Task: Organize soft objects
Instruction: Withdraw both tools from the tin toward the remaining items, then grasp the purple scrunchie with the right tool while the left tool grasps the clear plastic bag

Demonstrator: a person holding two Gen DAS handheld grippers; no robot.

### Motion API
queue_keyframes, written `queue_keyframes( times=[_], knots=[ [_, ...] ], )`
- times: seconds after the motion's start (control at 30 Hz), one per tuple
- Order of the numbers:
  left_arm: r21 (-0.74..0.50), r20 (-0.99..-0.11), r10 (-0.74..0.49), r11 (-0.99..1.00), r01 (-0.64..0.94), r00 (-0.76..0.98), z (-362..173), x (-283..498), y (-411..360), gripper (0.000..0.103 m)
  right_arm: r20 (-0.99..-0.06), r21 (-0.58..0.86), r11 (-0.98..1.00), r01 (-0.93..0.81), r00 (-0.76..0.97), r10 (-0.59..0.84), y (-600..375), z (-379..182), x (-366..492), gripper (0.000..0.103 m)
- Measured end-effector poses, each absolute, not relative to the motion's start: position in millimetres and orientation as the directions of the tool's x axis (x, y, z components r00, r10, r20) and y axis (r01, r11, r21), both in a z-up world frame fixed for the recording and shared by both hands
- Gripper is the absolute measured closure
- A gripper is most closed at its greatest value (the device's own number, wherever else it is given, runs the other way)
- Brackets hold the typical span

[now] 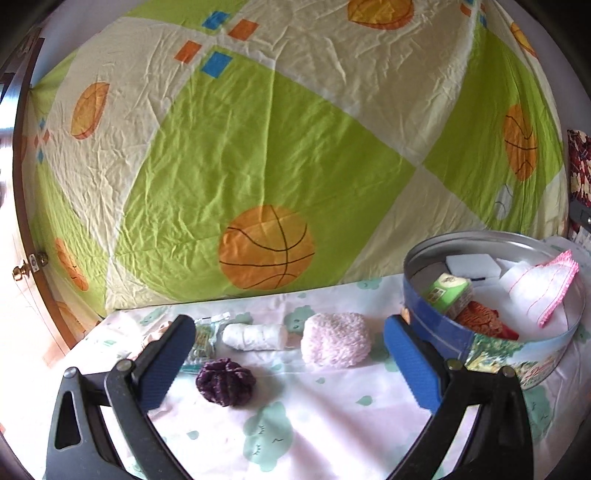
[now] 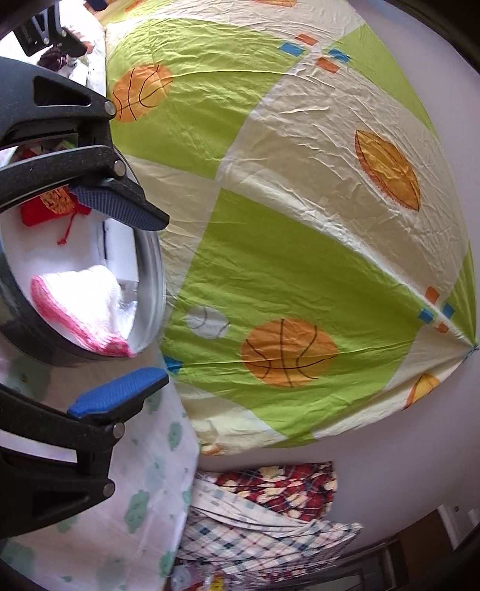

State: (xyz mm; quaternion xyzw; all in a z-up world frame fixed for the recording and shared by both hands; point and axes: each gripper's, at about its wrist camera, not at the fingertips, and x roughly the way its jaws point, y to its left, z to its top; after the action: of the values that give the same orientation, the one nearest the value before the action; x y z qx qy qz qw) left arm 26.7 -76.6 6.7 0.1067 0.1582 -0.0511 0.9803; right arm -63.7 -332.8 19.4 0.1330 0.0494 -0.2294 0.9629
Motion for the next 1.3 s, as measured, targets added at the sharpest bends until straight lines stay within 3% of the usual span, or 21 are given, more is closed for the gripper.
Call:
queue_keyframes(
  times=[0.57,0.93,1.13,1.3],
  knots=[
    [0.088,-0.454,-0.006,0.995,0.052,0.891,-8,66,21,0.000,-0.202,0.209,0.905,0.370,0.922,-0.330,-249,12,-50,0.025],
    [0.120,-0.550,0.138,0.989,-0.086,0.823,-20,97,81,0.000,-0.255,0.194,0.959,0.208,0.954,-0.155,-176,8,-14,0.025],
    [0.077,-0.628,0.186,0.981,-0.178,0.756,-24,114,123,0.000,-0.328,0.161,0.985,0.069,0.945,-0.012,-129,3,19,0.025],
    [0.065,-0.626,0.258,0.958,-0.281,0.736,-20,115,157,0.000,-0.446,0.143,0.983,-0.115,0.879,0.168,-82,-6,59,0.025]
  ],
)
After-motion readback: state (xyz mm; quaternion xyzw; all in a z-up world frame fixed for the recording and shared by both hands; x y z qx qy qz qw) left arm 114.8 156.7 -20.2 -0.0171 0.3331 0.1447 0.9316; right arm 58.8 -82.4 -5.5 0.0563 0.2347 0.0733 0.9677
